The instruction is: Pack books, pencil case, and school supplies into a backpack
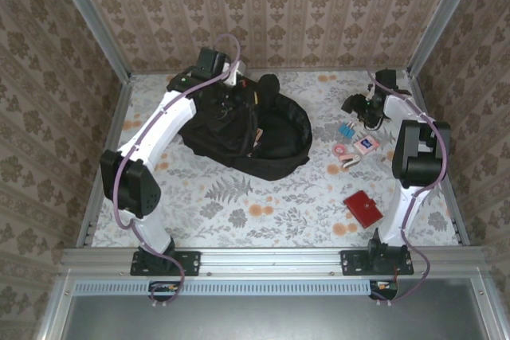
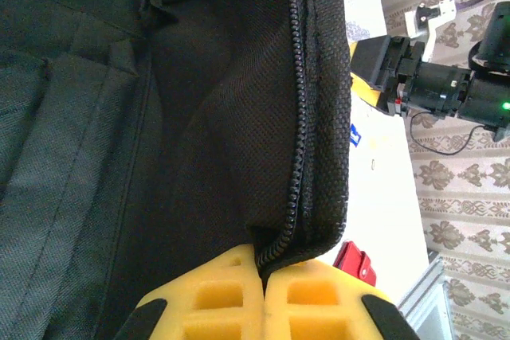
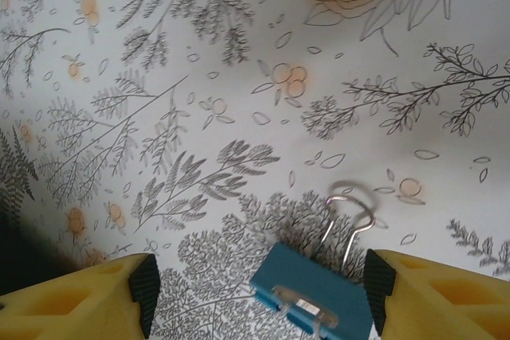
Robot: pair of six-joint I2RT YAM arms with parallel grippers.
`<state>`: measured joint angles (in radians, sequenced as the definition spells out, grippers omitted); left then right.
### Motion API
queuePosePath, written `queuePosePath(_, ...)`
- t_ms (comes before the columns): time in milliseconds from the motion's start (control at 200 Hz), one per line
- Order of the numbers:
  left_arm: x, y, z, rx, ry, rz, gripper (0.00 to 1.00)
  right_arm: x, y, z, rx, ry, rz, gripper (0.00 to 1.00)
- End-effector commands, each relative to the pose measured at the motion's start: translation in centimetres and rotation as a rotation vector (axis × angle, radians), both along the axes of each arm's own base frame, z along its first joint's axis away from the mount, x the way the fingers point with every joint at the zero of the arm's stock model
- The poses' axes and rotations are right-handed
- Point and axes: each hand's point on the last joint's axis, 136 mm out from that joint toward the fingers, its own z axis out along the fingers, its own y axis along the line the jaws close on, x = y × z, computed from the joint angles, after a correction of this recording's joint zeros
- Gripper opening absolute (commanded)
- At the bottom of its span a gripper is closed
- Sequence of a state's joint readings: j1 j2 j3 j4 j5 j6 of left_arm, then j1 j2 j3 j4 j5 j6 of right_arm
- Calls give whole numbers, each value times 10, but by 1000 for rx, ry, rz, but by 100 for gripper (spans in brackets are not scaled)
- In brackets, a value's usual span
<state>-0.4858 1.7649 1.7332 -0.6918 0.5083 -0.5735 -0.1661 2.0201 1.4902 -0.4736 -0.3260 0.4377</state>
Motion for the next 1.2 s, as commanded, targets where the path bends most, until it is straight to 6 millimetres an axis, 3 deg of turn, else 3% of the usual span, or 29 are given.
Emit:
queuePosePath(0, -4, 0, 22, -63, -27, -8, 0, 5, 17, 6, 112, -21, 76, 66)
queuePosePath(265, -1, 1, 24, -80, -20, -4, 0, 1, 16, -5, 113, 3, 66, 45)
queuePosePath(530, -2, 3, 26, -82, -27, -1, 0, -8, 17, -20, 129, 24, 43, 37)
queuePosePath(800, -3, 4, 27, -83, -31, -1, 0, -20, 21, -26, 148, 26, 37, 35)
queuePosePath(860, -3, 4, 26, -81, -29, 0, 0, -21, 21, -27, 146, 26, 36, 31)
queuePosePath(890, 5, 15, 26, -81, -31, 27, 0, -21, 21, -27, 145, 24, 35, 30)
queuePosePath(1195, 6, 15, 28, -83, -39, 30, 0, -24, 16, -14, 116, -12, 6, 7)
